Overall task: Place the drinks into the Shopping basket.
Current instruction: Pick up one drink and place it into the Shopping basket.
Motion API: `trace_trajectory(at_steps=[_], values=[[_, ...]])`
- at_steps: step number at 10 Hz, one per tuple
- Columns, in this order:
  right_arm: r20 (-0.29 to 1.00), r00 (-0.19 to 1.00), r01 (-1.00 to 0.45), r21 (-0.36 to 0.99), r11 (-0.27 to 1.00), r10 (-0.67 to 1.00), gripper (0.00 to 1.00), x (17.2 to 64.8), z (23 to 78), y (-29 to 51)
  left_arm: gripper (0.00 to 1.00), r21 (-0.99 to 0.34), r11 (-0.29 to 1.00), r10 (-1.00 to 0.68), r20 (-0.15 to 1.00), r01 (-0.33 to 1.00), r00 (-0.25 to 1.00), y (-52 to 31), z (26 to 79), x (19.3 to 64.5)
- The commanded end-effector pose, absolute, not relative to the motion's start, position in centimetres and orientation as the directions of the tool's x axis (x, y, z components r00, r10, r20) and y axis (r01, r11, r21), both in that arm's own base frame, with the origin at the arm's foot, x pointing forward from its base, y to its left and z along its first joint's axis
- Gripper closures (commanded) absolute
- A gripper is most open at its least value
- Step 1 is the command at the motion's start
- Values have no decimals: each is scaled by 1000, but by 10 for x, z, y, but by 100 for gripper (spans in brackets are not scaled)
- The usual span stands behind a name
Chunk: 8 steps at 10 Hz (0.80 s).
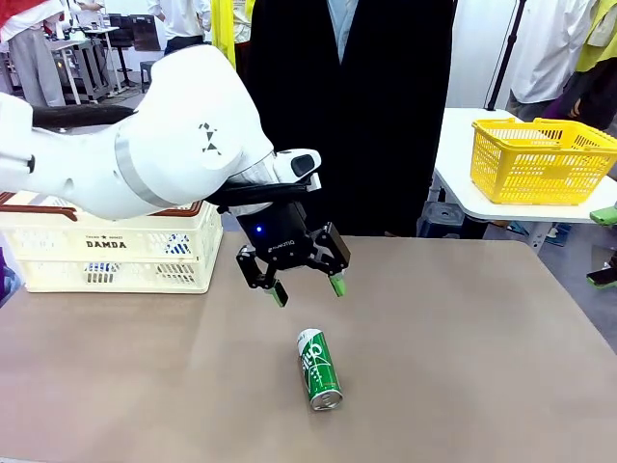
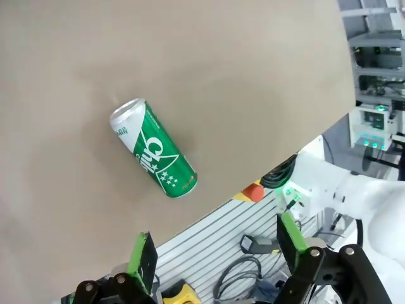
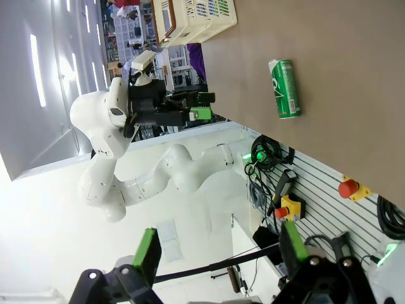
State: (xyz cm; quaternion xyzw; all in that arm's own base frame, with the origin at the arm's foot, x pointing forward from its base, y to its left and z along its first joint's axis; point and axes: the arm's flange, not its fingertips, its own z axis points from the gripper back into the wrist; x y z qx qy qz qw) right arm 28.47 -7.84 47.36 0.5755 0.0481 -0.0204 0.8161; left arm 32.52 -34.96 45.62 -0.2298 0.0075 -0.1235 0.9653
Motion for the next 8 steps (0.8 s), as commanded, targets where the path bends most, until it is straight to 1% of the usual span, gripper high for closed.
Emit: trace_trajectory(at_steps=[1,2,4,8], values=[[-112,994,101,941,322,17,0,285,479,-77,0,-397,892,-226,19,215,974,-355,427,322],[-112,994,101,941,322,17,0,285,479,-77,0,-347,918,-186,47,190,981,-364,409,313],[-112,994,101,941,322,17,0,285,479,-77,0,-294,948,-113,50,123,992,-376,386,298],[-112,994,101,941,322,17,0,285,479,-77,0,-168,986,-15,21,19,1000,-406,337,310]])
